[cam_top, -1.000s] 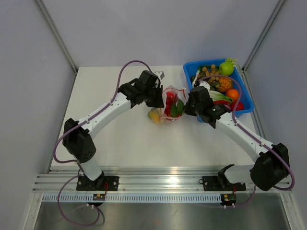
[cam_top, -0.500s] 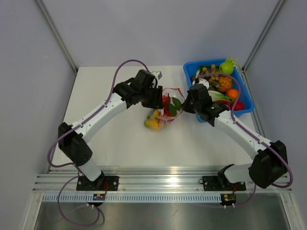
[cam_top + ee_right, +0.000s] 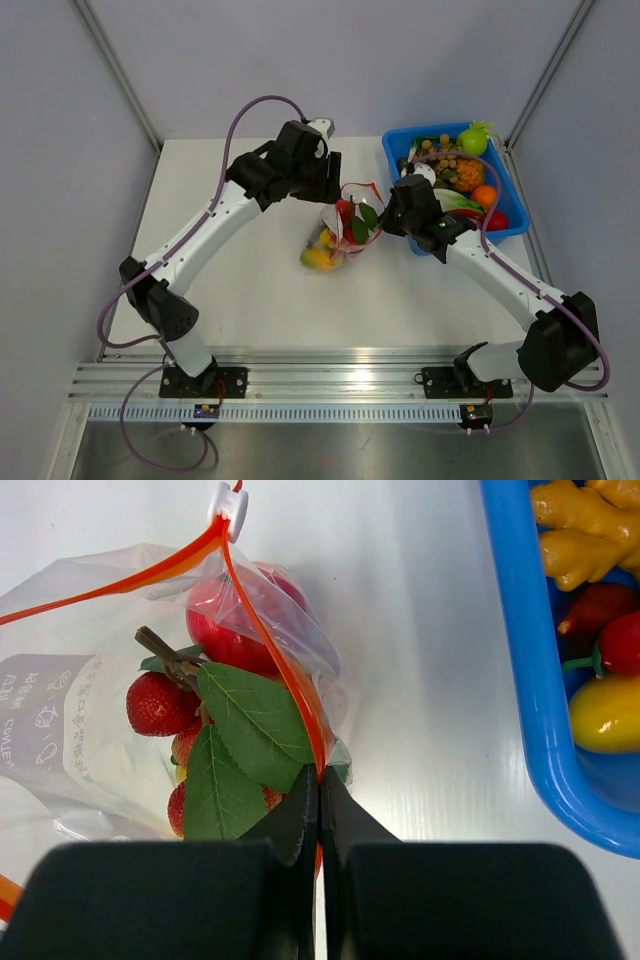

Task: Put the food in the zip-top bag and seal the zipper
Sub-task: Adjust the zipper food storage bag at the center of the board.

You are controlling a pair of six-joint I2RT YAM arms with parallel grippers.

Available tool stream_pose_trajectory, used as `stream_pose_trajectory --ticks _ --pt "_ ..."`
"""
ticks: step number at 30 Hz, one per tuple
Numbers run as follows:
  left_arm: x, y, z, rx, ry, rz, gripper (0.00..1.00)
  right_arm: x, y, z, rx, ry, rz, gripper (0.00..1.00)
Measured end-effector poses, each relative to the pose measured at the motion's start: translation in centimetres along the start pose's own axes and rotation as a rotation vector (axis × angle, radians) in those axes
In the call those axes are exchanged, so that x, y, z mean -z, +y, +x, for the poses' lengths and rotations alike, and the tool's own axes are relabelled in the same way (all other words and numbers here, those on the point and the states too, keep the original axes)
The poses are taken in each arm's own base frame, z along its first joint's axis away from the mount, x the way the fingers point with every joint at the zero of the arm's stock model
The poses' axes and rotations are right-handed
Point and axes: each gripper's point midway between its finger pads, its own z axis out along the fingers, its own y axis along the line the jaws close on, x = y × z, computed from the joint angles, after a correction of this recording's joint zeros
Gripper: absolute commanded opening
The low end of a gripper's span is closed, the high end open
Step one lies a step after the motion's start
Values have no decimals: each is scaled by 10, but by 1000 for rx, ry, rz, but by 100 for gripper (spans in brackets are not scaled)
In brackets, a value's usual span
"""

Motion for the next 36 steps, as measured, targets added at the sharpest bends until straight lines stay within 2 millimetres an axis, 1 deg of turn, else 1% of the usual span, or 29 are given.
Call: stream_pose_trajectory --ticks 5,9,12,13,15,16,18,19,20,25,28,32,34,36 --pt "-19 2 7 -8 41 -23 59 0 0 0 -1 1 0 0" --pt "-32 -1 14 -17 72 -30 59 -2 2 1 -1 6 -5 0" --pt "-37 -2 18 -25 89 -45 50 -2 3 1 -4 10 -12 0" --pt "-38 -1 19 -27 91 -50 43 -2 4 2 -4 10 -15 0" --pt "-39 -2 19 -33 94 -54 36 -3 4 2 -4 12 -15 0" --pt "-40 -2 18 -34 94 -55 26 -3 5 2 -4 14 -17 0" --pt "-42 -3 17 -35 94 -56 11 -4 6 1 -4 16 -20 0" --pt "-43 -3 16 -35 93 -56 4 -4 6 1 -4 16 -20 0" --pt "-44 -3 16 -35 96 -57 0 -4 6 1 -4 16 -20 0" --pt "-49 -4 14 -45 103 -60 0 -5 7 1 -3 17 -21 0" --pt "-42 -5 1 -42 78 -55 0 -8 11 -4 6 14 -23 0" --pt "-30 -6 -24 -25 14 -38 0 -10 19 -15 14 -6 -35 0" --pt "-29 -5 -30 -19 -2 -31 0 -9 20 -18 17 -19 -40 0" --pt "-30 -2 -31 -12 0 -33 0 -9 20 -21 20 -29 -37 0"
